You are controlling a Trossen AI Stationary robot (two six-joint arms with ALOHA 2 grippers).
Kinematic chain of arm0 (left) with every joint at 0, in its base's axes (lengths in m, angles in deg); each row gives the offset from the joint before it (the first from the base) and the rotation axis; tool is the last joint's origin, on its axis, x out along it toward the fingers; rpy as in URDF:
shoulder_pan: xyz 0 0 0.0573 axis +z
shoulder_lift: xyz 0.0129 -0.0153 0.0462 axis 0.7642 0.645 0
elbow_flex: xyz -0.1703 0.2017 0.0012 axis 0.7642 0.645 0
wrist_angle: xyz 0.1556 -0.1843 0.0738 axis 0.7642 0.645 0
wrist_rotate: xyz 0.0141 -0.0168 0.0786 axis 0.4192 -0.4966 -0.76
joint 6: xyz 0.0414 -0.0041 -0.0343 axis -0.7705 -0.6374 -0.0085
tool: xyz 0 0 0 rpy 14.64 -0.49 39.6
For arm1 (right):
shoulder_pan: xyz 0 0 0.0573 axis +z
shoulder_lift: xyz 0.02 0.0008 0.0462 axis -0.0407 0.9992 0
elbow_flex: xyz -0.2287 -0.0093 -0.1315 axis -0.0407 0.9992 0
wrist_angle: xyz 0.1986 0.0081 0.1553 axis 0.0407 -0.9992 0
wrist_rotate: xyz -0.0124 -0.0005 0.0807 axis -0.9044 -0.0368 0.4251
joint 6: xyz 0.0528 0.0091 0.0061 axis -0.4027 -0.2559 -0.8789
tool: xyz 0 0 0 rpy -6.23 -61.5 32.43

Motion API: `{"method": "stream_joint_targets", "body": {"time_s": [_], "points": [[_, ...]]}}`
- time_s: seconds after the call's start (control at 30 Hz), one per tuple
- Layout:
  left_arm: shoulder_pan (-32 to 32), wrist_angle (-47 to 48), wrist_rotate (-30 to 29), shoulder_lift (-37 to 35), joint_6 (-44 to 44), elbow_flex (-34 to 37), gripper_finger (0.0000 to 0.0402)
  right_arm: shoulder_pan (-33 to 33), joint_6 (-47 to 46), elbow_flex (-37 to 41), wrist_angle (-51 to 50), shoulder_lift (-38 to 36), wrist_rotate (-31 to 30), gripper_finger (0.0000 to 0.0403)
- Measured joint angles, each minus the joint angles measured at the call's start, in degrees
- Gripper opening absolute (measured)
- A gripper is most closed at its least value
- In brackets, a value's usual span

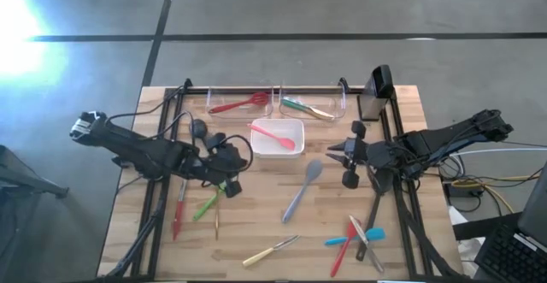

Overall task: Pick & Place Kitchen Items
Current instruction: Put the gray serving spoon into the left transparent bin

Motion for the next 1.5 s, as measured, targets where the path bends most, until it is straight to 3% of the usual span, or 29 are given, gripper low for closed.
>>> {"method": "stream_joint_targets", "body": {"time_s": [0.23,0.47,0.63,1.0,1.5], "points": [[0.1,-3.5,0.5,-0.5,2.7,4.6,0.0095,-0.9,12.8,0.0,2.3,6.2,7.5,0.011],[0.2,-3.7,-0.2,-0.8,2.4,4.6,0.0174,-3.5,15.3,0.0,3.4,15.1,12.5,0.0166],[0.2,-4.1,-0.3,-0.8,-0.4,4.2,0.0208,-3.8,16.9,-1.0,3.6,22.1,13.4,0.0199],[0.2,-4.1,-0.9,-0.8,-0.5,3.9,0.0211,-4.1,20.5,-11.4,-0.1,38.1,26.4,0.0212],[0.3,-3.5,-1.0,-1.2,-4.6,3.9,0.0211,-2.7,20.7,-20.9,-3.6,52.7,34.0,0.0196]]}}
